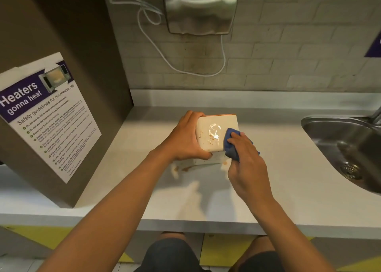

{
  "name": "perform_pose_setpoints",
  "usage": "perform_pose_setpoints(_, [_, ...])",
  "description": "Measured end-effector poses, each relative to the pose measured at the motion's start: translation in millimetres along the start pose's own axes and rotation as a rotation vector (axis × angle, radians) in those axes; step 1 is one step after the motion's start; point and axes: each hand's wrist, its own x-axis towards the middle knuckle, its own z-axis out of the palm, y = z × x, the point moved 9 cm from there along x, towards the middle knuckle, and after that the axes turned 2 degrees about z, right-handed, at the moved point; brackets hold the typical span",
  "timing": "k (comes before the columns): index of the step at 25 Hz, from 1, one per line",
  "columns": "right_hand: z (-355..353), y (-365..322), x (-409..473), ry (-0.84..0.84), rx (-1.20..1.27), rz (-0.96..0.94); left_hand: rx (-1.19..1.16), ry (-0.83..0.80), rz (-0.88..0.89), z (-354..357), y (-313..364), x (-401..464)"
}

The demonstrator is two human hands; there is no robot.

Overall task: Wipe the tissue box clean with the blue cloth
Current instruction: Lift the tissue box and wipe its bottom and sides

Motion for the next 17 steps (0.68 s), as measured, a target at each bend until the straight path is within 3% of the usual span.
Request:
perform_pose_setpoints(4, [12,-9,36,0.000,0.030,0.079,0.004,0.022,0.008,2,2,-2])
perform_pose_setpoints(9, [24,-29,6,-0.060,-0.013,-0.075,-0.019,0.001,0.002,0,0,2])
perform_pose_setpoints(14, [6,1,38,-0.025,0.001,0.068,-0.003,0.015,0.003,4,0,-1])
perform_pose_setpoints(17, [28,-25,48,-0.097,-0.003,0.006,-0.016,0.018,-0.004,2,1,0])
